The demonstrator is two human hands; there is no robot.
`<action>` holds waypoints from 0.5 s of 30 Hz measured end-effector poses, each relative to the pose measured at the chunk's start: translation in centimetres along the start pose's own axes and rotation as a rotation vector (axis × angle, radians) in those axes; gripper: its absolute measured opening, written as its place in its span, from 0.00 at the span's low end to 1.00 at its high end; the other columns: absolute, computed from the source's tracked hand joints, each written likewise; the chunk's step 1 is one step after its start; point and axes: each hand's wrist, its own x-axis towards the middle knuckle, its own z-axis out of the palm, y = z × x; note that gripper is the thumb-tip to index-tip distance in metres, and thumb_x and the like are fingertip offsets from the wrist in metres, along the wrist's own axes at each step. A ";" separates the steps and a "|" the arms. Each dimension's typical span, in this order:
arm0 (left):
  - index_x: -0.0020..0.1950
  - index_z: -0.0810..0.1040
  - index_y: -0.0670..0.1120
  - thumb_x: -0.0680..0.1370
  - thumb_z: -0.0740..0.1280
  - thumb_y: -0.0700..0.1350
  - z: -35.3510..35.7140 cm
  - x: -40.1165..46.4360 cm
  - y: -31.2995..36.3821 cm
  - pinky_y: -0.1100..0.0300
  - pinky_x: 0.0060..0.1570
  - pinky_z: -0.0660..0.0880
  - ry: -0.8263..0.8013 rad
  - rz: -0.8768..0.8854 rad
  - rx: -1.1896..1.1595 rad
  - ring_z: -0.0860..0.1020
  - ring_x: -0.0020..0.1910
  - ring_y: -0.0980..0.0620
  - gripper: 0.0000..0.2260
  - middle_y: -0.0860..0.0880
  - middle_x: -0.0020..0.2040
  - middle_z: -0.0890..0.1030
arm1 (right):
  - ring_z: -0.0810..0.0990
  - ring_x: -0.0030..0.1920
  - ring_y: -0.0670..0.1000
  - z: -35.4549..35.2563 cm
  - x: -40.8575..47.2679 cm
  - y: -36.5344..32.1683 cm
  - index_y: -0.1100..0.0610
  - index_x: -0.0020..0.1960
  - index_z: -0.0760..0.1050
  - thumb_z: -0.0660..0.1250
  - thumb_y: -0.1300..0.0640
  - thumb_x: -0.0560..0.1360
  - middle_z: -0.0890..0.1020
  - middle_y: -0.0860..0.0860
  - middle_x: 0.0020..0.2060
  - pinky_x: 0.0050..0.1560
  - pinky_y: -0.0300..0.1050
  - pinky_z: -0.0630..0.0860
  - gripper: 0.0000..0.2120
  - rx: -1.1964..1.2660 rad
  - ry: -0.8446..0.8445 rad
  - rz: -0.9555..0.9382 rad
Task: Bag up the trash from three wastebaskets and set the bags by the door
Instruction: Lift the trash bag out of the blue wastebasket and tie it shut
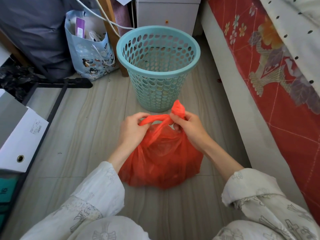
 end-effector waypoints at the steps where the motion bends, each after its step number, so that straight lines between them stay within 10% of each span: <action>1: 0.44 0.80 0.58 0.71 0.68 0.39 -0.1 -0.1 0.3 0.61 0.43 0.77 -0.003 0.018 -0.050 0.80 0.36 0.60 0.13 0.53 0.39 0.84 | 0.68 0.24 0.41 0.0 0.0 0.0 0.57 0.35 0.73 0.64 0.59 0.76 0.72 0.48 0.25 0.30 0.34 0.64 0.10 0.060 -0.001 0.026; 4: 0.60 0.74 0.55 0.71 0.67 0.34 -0.7 -0.5 1.1 0.77 0.51 0.70 -0.077 0.067 -0.188 0.76 0.47 0.68 0.22 0.55 0.53 0.79 | 0.70 0.23 0.41 0.2 0.1 -0.3 0.56 0.36 0.73 0.62 0.58 0.77 0.75 0.44 0.22 0.28 0.34 0.64 0.12 0.217 -0.003 0.087; 12: 0.52 0.73 0.54 0.75 0.60 0.37 -2.4 0.0 3.0 0.53 0.58 0.65 0.151 -0.312 -1.107 0.74 0.53 0.55 0.13 0.53 0.49 0.79 | 0.72 0.24 0.43 0.7 0.1 -0.4 0.54 0.43 0.75 0.52 0.55 0.81 0.80 0.49 0.32 0.25 0.34 0.64 0.15 0.280 0.000 0.072; 15: 0.47 0.71 0.52 0.77 0.60 0.37 -2.4 0.2 2.9 0.48 0.50 0.77 0.132 -0.357 -1.380 0.78 0.48 0.51 0.09 0.49 0.41 0.80 | 0.76 0.28 0.43 0.8 0.3 -0.5 0.55 0.46 0.75 0.51 0.54 0.82 0.80 0.50 0.33 0.27 0.34 0.69 0.15 0.400 0.045 0.090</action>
